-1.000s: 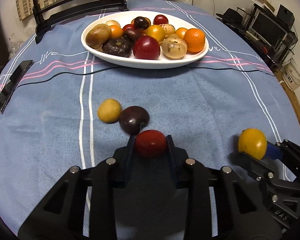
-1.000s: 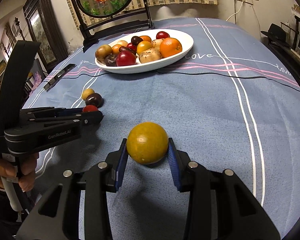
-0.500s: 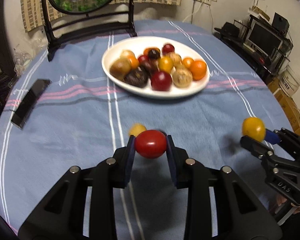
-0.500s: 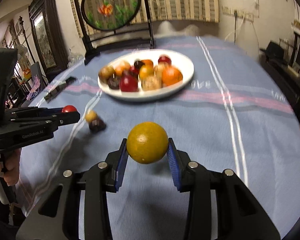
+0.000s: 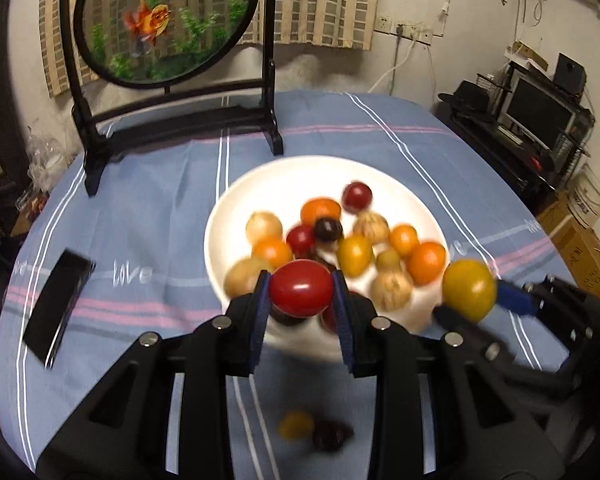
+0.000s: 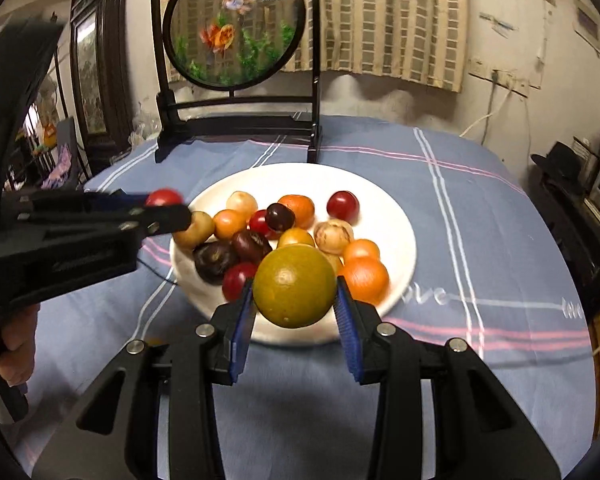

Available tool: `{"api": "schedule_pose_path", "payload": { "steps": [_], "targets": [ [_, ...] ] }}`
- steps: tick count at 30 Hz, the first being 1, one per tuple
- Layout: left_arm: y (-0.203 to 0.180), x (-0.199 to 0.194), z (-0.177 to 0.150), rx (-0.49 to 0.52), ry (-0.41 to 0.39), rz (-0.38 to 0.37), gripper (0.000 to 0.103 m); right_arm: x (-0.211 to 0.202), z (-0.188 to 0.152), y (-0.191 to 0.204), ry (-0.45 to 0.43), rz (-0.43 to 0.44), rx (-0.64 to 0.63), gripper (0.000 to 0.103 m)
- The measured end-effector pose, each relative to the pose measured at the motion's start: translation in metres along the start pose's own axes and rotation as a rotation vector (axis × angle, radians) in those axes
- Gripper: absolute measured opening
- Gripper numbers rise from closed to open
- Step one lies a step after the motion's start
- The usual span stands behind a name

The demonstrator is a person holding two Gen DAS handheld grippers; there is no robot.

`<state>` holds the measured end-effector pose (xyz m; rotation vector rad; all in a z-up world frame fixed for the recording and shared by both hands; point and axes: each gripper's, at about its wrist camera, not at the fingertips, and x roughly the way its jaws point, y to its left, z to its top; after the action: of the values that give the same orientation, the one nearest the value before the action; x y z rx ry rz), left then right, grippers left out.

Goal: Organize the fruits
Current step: 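Carry tomato and yellow fruit to the plate and open both tools, then move both open tools back toward the last plum and yellow fruit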

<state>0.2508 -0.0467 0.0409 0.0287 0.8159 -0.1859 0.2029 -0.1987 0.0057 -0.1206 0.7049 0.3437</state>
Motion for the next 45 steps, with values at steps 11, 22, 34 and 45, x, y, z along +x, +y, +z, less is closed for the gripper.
{"api": "schedule_pose_path", "payload": {
  "steps": [11,22,34,45],
  "targets": [
    [-0.002,0.075,0.018,0.023,0.071,0.07,0.032,0.053,0.012,-0.002,0.037,0.002,-0.038,0.039],
    [0.003,0.046,0.02,0.015,-0.02,0.123,0.073,0.038,0.019,-0.005,-0.007,0.002,-0.034,0.045],
    [0.001,-0.018,-0.019,0.007,-0.064,0.136,0.082,-0.026,-0.016,-0.018,-0.021,-0.02,0.055,0.046],
    [0.025,-0.04,-0.085,-0.06,-0.006,0.135,0.085,-0.04,-0.07,-0.005,0.051,-0.005,0.097,0.046]
  ]
}}
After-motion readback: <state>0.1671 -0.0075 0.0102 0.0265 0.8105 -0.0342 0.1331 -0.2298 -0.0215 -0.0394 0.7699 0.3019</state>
